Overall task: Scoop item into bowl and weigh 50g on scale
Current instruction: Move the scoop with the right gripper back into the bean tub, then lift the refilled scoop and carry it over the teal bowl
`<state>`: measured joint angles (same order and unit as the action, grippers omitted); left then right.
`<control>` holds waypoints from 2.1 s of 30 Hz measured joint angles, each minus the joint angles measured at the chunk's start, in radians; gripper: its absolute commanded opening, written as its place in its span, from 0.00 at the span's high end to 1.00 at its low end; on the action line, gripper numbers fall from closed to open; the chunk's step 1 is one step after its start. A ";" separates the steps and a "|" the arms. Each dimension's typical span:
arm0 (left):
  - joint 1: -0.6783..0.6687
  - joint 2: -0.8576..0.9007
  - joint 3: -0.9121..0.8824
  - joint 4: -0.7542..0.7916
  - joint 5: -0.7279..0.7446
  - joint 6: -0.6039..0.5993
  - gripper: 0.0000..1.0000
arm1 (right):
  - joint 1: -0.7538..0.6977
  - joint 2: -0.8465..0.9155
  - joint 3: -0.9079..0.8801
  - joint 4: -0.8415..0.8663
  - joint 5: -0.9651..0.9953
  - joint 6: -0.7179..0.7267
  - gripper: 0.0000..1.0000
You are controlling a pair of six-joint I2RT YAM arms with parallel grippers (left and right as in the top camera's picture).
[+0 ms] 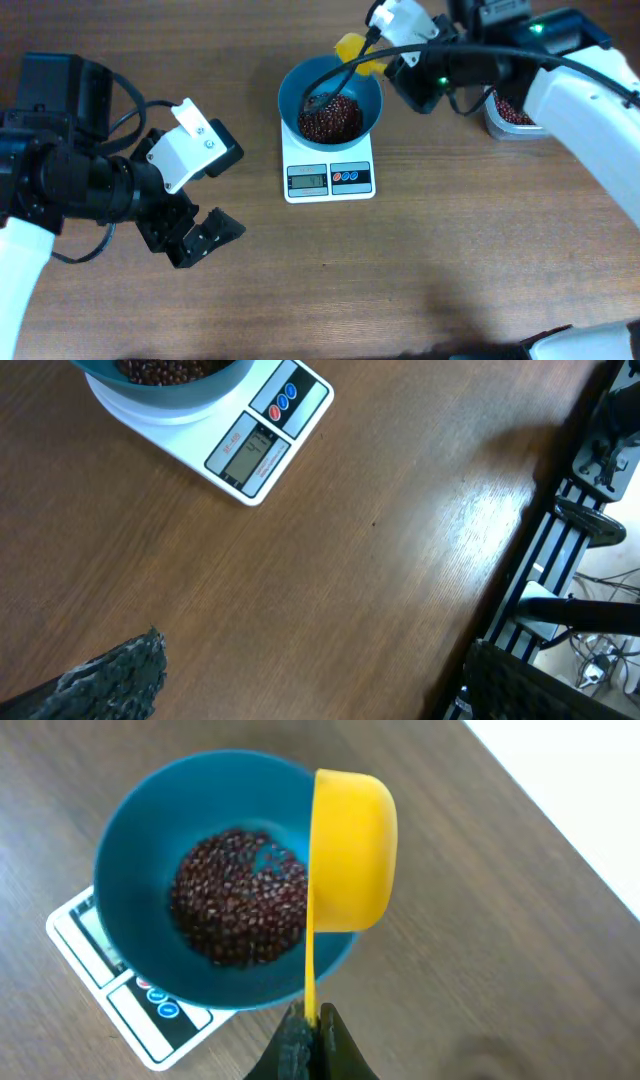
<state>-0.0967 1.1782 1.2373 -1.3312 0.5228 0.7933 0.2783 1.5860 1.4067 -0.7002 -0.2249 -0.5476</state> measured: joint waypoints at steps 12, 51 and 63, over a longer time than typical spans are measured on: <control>0.004 0.000 0.000 0.000 0.000 0.000 0.01 | -0.589 0.201 0.066 -0.309 0.176 0.258 0.96; 0.004 0.000 0.000 0.000 0.000 0.000 0.01 | -0.548 0.240 0.174 -0.462 -0.755 0.207 0.96; 0.004 0.000 0.000 0.000 0.000 0.000 0.01 | -0.116 0.239 0.254 -0.358 -0.385 0.048 0.96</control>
<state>-0.0929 1.1782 1.2373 -1.3308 0.5224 0.7933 0.1623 1.8252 1.6611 -1.0580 -0.6098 -0.4992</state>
